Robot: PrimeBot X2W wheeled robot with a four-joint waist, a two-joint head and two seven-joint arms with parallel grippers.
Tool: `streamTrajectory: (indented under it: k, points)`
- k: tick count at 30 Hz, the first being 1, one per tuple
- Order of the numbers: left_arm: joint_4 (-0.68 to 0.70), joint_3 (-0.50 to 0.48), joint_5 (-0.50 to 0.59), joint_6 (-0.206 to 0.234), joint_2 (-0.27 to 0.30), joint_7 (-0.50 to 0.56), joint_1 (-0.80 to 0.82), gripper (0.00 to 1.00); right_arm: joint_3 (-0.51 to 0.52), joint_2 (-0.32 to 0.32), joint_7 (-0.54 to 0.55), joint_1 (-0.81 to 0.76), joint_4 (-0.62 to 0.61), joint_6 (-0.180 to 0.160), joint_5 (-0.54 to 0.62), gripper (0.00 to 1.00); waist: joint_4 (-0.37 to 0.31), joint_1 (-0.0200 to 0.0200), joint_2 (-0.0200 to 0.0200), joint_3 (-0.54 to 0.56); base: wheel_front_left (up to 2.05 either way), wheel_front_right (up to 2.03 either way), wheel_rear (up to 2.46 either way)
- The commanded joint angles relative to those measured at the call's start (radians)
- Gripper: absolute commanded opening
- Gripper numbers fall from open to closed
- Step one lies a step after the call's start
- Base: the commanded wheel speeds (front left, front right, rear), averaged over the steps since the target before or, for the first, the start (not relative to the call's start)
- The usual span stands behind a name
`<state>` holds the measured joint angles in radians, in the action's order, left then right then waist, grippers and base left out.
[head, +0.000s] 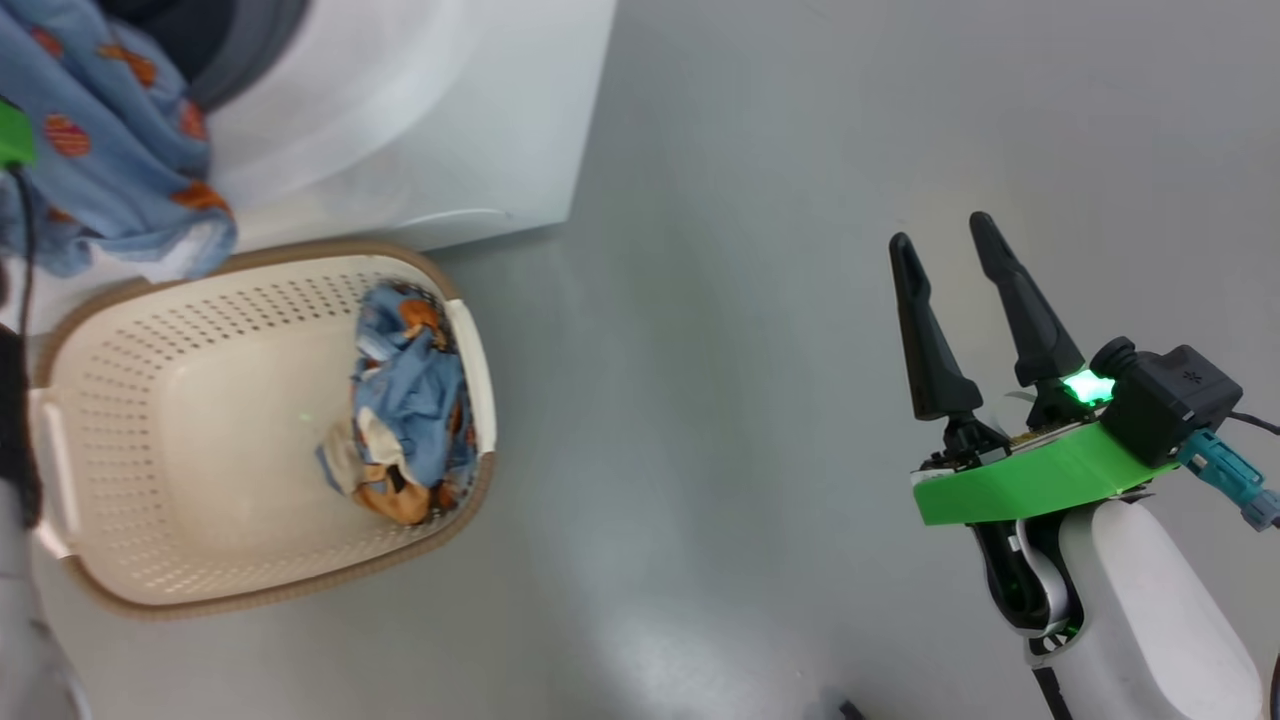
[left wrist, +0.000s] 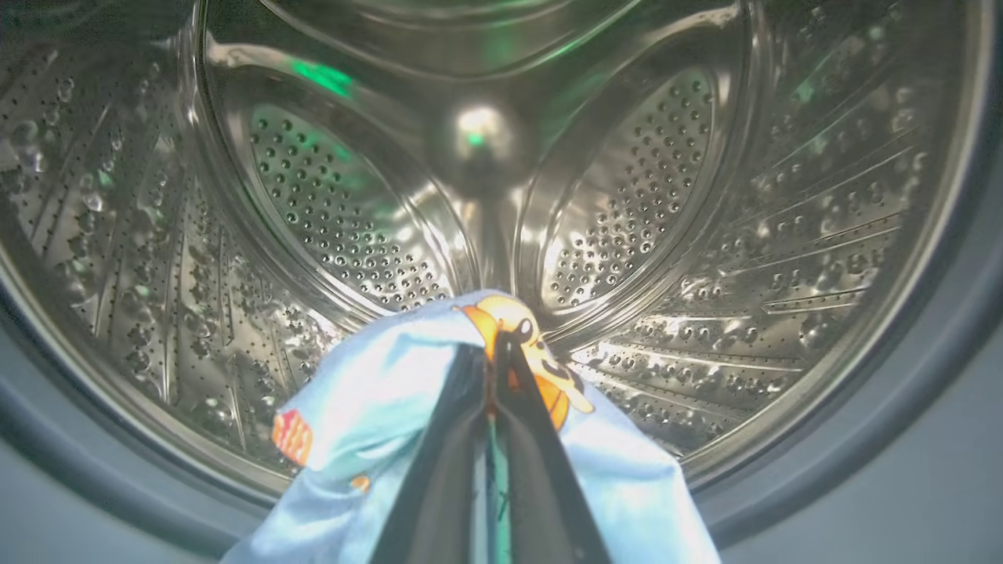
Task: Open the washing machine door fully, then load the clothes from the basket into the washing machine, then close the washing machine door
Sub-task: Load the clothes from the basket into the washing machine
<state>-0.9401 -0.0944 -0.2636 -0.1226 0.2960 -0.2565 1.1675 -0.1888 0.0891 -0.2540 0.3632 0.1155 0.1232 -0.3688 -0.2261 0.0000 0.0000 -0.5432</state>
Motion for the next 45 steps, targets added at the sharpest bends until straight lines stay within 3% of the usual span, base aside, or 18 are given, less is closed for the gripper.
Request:
streamTrajectory:
  k: [1, 7, 11, 15, 25, 34, 35, 36, 37, 38, 45]
  points:
    - [0.011, -0.012, 0.005, 0.005, 0.049, -0.005, 0.016, 0.0, -0.018, -0.006, -0.008, 0.0, -0.025, 0.008, 0.001, 1.0, -0.026, 0.0, 0.0, -0.023, 0.0, 0.0, 0.0]
    - [-0.161, -0.009, -0.003, 0.002, 0.087, -0.005, 0.122, 0.0, -0.036, -0.018, -0.008, 0.001, -0.027, 0.008, -0.003, 1.0, -0.064, 0.0, 0.0, -0.048, 0.0, 0.0, 0.0]
    - [-0.196, 0.0, 0.004, 0.002, 0.116, -0.005, 0.188, 0.0, -0.046, -0.025, -0.008, 0.005, -0.033, 0.008, -0.007, 1.0, -0.088, 0.0, 0.0, -0.068, 0.0, 0.0, 0.0]
    - [-0.119, 0.001, 0.015, 0.001, 0.134, -0.005, 0.236, 0.0, -0.05, -0.031, -0.008, 0.005, -0.039, 0.008, -0.009, 1.0, -0.105, 0.0, 0.0, -0.086, 0.0, 0.0, 0.0]
    - [0.251, -0.06, 0.054, -0.006, 0.135, -0.005, 0.221, 0.0, -0.058, -0.038, -0.008, 0.023, -0.052, 0.008, -0.015, 1.0, -0.125, 0.0, 0.0, -0.129, 0.0, 0.0, 0.0]
    - [0.068, -0.041, 0.107, -0.007, 0.135, -0.005, 0.144, 0.0, -0.075, -0.039, -0.008, 0.025, -0.057, 0.008, -0.044, 1.0, -0.116, 0.0, 0.0, -0.133, 0.0, 0.0, 0.0]
    - [0.032, -0.04, 0.109, -0.005, 0.135, -0.005, 0.147, 0.03, -0.077, -0.039, -0.008, 0.025, -0.056, 0.008, -0.044, 1.0, -0.115, 0.0, 0.0, -0.131, 0.0, 0.0, 0.0]
    - [-0.018, -0.035, 0.111, -0.003, 0.134, -0.005, 0.152, 0.37, -0.078, -0.039, -0.008, 0.025, -0.055, 0.008, -0.044, 1.0, -0.113, 0.0, 0.0, -0.127, 0.0, 0.0, 0.0]
    - [-0.046, -0.022, 0.122, -0.003, 0.137, -0.005, 0.162, 0.61, -0.078, -0.039, -0.008, 0.024, -0.054, 0.008, -0.044, 1.0, -0.111, 0.0, 0.0, -0.125, 0.0, 0.0, 0.0]
    - [-0.076, -0.014, 0.129, -0.001, 0.139, -0.005, 0.172, 1.0, -0.079, -0.039, -0.008, 0.024, -0.053, 0.008, -0.045, 1.0, -0.109, 0.0, 0.0, -0.122, 0.0, 0.0, 0.0]
    - [-0.255, 0.019, 0.139, -0.002, 0.133, 0.055, 0.228, 1.0, -0.082, -0.039, -0.008, 0.023, -0.048, 0.008, -0.042, 1.0, -0.097, 0.0, 0.0, -0.103, 0.0, 0.0, 0.0]
